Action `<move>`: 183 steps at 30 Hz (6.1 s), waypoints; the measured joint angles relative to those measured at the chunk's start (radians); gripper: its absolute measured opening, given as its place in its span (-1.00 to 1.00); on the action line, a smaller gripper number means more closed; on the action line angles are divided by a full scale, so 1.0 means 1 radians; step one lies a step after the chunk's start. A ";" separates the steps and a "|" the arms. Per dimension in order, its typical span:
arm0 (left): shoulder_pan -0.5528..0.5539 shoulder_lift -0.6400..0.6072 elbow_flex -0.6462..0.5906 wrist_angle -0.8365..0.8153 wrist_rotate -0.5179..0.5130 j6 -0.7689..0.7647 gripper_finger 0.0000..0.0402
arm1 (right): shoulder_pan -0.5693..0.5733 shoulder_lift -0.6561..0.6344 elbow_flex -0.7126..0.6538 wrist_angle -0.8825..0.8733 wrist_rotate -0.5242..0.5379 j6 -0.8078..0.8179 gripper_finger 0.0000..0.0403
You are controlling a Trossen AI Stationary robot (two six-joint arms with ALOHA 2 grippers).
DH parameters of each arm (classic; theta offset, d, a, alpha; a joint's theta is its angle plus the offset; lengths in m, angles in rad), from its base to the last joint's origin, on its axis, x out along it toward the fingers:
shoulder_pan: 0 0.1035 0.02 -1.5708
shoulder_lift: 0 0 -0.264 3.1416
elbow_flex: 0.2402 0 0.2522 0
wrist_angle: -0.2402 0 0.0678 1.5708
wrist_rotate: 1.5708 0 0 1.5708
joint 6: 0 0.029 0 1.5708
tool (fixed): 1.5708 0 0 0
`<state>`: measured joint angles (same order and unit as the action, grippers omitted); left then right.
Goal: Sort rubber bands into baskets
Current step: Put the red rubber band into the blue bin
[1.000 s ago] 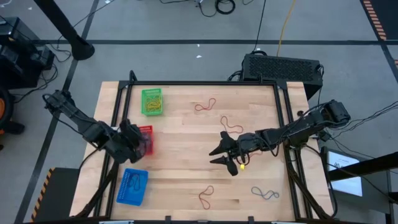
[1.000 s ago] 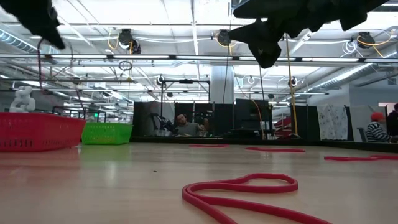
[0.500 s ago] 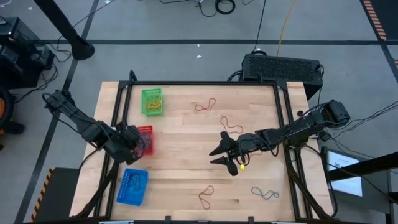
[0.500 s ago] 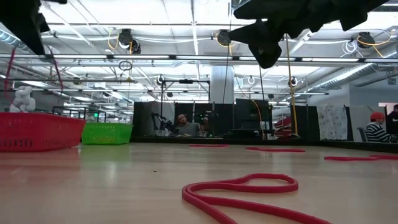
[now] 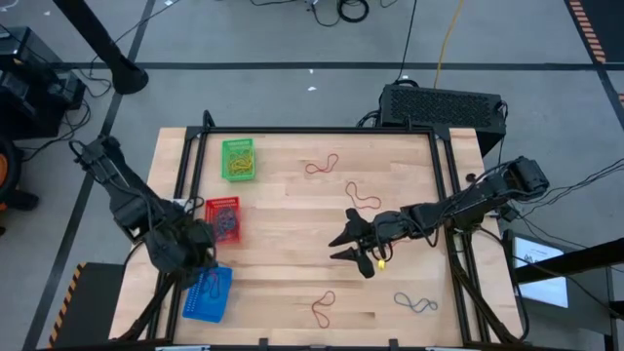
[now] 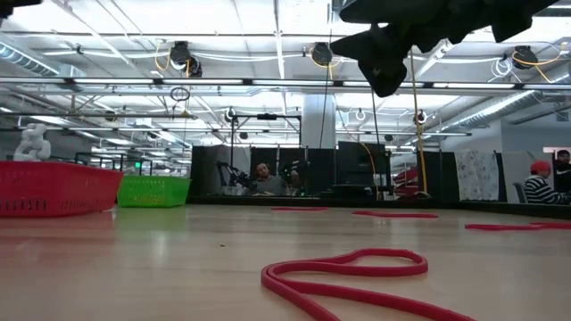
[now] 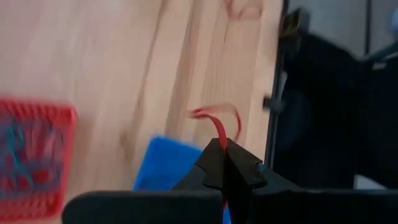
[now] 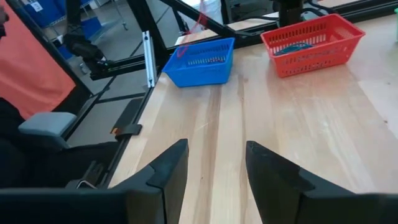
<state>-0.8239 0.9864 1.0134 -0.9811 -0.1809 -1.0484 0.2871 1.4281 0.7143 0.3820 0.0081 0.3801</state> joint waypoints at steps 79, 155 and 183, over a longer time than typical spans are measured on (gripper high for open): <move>0.220 0.198 -0.335 0.654 -0.471 0.886 -0.30 | -0.291 -0.012 -0.001 -0.480 0.152 0.049 -0.24; 0.444 0.799 -0.318 2.173 -0.050 1.092 0.43 | 0.049 -0.111 -0.001 0.001 0.256 0.000 -1.00; 0.457 0.664 -0.261 1.802 0.353 0.983 0.67 | 0.143 -0.111 -0.001 -0.099 0.337 0.038 -1.00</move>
<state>-0.3672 1.6505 0.7528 0.8213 0.1717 -0.0655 0.4296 1.3170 0.7136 0.2832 0.3454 0.4179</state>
